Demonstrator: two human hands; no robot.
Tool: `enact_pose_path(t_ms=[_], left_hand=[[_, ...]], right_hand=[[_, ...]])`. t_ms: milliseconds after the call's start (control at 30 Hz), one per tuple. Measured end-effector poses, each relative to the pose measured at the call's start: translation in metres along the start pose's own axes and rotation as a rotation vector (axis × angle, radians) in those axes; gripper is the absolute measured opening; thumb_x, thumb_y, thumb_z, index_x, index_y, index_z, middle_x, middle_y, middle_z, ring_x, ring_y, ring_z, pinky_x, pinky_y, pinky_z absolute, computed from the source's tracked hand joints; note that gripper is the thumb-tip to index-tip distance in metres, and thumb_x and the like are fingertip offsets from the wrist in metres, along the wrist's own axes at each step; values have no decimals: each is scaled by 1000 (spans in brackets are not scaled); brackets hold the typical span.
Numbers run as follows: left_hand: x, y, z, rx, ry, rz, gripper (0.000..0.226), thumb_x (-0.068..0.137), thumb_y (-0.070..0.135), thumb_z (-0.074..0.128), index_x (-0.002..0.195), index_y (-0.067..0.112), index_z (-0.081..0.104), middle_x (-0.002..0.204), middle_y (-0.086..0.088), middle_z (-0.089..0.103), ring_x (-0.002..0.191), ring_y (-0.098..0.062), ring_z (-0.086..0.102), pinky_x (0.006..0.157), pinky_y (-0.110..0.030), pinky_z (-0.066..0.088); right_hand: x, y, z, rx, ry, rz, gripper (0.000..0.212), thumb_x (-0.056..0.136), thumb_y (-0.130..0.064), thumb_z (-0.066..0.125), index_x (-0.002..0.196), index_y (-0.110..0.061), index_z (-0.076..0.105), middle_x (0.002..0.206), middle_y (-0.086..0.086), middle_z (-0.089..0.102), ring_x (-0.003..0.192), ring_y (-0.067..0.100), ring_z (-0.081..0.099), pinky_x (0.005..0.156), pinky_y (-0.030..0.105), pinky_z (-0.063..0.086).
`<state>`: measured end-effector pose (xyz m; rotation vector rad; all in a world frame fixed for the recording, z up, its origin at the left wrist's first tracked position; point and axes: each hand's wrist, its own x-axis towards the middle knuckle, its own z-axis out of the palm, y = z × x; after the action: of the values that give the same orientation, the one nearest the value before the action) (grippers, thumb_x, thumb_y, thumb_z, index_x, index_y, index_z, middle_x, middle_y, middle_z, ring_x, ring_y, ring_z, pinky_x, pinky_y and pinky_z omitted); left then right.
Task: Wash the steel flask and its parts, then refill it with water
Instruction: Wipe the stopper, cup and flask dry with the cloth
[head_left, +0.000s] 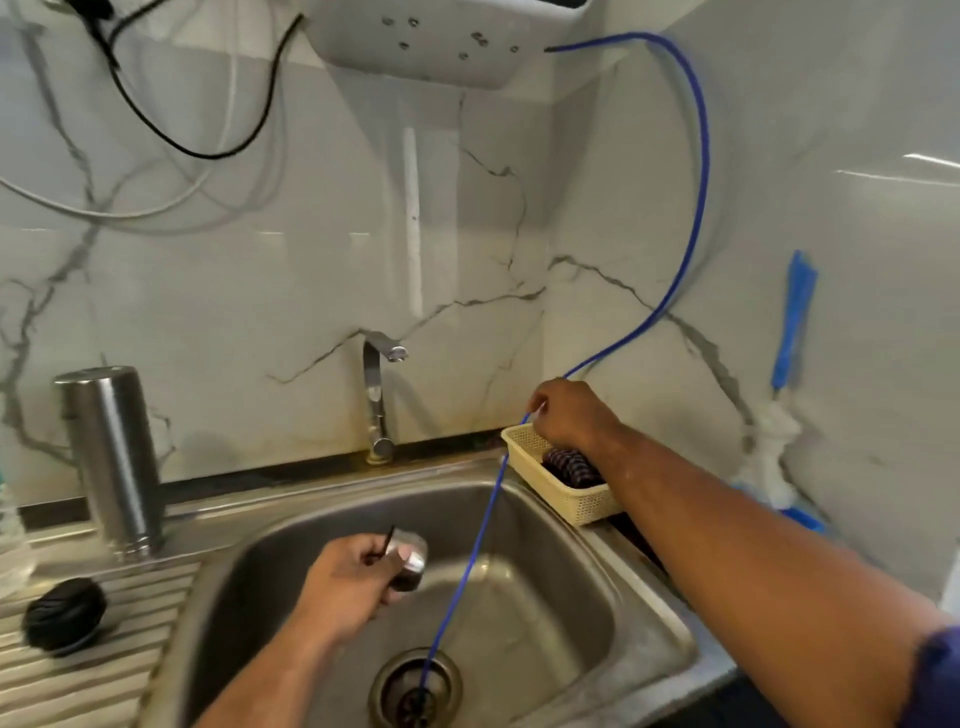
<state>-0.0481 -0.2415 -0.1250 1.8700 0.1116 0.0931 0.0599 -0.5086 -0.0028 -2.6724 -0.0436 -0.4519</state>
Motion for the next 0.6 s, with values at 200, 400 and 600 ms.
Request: enact_pose_path(t_ms=[200, 400, 600], left_hand=[[-3, 7, -4, -28, 45, 17, 9, 98, 21, 67, 97, 17, 75, 79, -7, 78, 65, -14, 62, 65, -32, 51], [-1, 2, -8, -47, 68, 40, 9, 98, 22, 67, 97, 20, 76, 79, -4, 78, 65, -12, 64, 66, -34, 52], [1, 7, -10, -111, 128, 13, 12, 99, 22, 66, 96, 16, 76, 81, -14, 76, 64, -15, 61, 60, -31, 49]], right_hand=[[1, 23, 6, -340, -187, 206, 62, 77, -37, 86, 128, -15, 59, 124, 5, 66, 111, 27, 66, 79, 36, 52], [-2, 15, 18, -507, -108, 184, 39, 93, -30, 67, 129, -18, 58, 124, 5, 64, 114, 26, 64, 89, 39, 52], [16, -3, -40, -431, 110, 176, 35, 92, -16, 62, 126, -9, 60, 124, 13, 62, 114, 30, 61, 85, 38, 50]])
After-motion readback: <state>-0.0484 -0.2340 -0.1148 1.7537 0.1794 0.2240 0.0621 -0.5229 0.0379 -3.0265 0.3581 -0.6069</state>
